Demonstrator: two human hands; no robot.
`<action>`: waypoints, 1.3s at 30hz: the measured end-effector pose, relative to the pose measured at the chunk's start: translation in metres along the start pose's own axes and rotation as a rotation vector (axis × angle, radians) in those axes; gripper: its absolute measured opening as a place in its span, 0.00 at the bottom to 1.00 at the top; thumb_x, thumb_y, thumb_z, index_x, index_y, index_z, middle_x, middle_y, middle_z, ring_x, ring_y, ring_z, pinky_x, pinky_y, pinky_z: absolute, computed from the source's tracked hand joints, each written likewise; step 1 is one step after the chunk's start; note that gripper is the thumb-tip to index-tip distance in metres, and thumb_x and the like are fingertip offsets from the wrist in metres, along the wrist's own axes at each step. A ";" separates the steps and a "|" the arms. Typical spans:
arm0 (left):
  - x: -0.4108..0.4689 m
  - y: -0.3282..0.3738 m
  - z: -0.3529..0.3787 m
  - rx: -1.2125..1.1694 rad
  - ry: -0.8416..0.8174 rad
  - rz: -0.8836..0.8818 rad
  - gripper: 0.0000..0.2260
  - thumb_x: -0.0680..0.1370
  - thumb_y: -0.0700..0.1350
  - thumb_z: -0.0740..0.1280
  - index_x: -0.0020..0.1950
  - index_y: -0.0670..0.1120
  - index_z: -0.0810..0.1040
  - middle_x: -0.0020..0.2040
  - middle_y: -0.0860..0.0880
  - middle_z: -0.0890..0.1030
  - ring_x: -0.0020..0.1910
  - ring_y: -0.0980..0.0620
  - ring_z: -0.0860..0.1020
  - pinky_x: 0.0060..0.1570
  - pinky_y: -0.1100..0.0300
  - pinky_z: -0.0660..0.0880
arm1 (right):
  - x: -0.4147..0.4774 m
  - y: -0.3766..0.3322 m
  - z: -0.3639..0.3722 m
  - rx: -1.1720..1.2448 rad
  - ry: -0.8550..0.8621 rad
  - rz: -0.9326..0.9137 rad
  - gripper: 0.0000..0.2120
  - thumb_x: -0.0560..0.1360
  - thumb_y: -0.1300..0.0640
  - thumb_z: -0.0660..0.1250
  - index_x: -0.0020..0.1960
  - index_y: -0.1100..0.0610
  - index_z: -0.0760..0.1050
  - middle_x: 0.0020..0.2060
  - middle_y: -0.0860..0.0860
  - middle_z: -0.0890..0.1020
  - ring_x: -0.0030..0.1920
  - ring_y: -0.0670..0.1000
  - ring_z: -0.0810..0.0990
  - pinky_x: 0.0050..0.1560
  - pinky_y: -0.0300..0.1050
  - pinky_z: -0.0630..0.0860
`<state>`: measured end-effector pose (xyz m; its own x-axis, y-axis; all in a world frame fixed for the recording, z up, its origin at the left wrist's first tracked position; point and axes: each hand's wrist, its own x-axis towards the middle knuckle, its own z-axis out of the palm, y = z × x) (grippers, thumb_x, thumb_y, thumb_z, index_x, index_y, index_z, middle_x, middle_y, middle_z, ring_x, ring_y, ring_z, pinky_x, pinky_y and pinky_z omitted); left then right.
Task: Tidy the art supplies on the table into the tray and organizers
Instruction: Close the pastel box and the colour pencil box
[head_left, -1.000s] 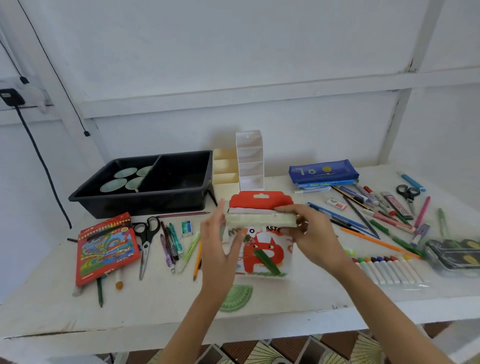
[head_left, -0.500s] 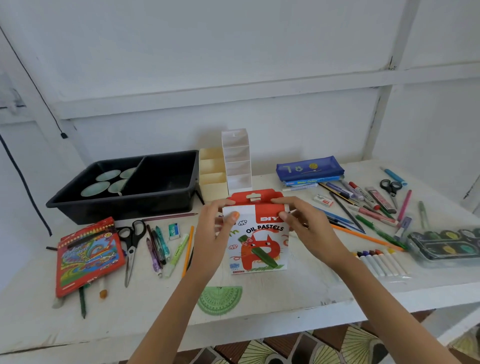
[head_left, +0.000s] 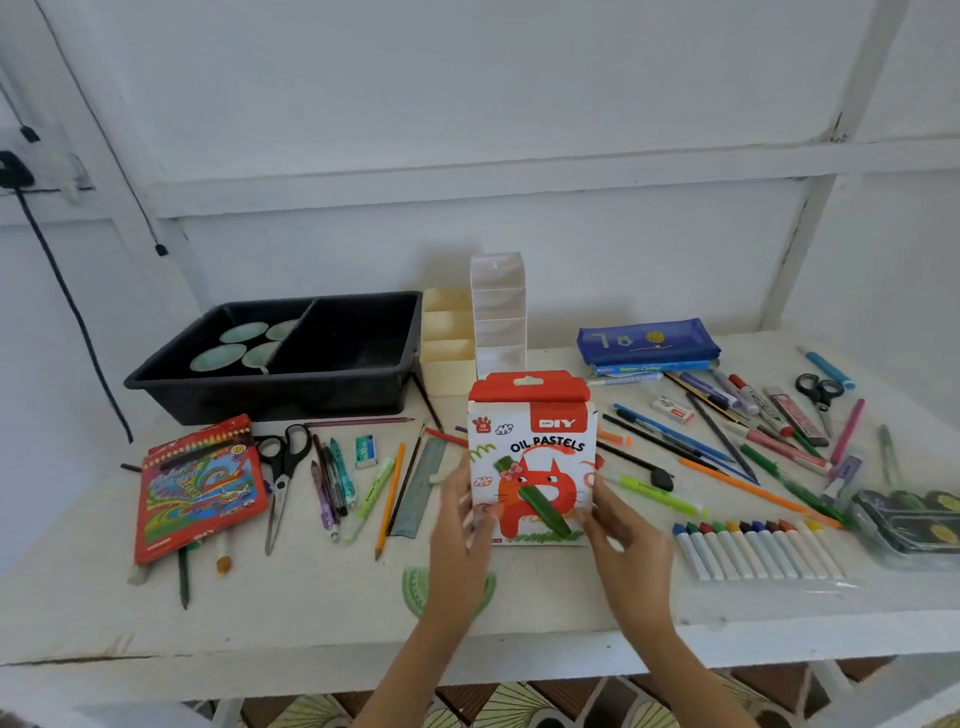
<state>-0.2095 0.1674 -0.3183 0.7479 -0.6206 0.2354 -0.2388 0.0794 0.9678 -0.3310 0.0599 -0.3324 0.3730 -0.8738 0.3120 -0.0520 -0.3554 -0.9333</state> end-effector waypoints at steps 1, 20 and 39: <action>-0.005 -0.005 0.002 0.014 -0.029 -0.006 0.23 0.77 0.49 0.65 0.70 0.58 0.62 0.64 0.56 0.74 0.60 0.59 0.75 0.54 0.61 0.77 | -0.004 0.004 0.003 -0.017 -0.004 -0.001 0.23 0.73 0.62 0.70 0.65 0.50 0.71 0.56 0.49 0.81 0.50 0.41 0.81 0.48 0.28 0.76; -0.047 0.025 -0.173 -0.014 0.574 -0.089 0.22 0.76 0.39 0.67 0.65 0.56 0.66 0.55 0.57 0.78 0.50 0.65 0.79 0.39 0.68 0.77 | -0.048 -0.082 0.173 -0.106 -0.721 -0.477 0.48 0.65 0.46 0.75 0.75 0.47 0.49 0.70 0.45 0.59 0.69 0.40 0.59 0.62 0.32 0.64; -0.082 -0.028 -0.368 0.347 0.734 -0.423 0.21 0.81 0.46 0.58 0.74 0.49 0.58 0.56 0.53 0.76 0.48 0.56 0.76 0.39 0.70 0.73 | -0.160 -0.115 0.363 -0.556 -1.174 -0.596 0.41 0.75 0.31 0.36 0.64 0.54 0.75 0.61 0.61 0.77 0.61 0.61 0.76 0.58 0.51 0.75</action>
<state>-0.0362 0.5027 -0.3322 0.9930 0.1166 -0.0204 0.0608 -0.3542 0.9332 -0.0489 0.3613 -0.3400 0.9908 0.1284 0.0434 0.1343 -0.8870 -0.4419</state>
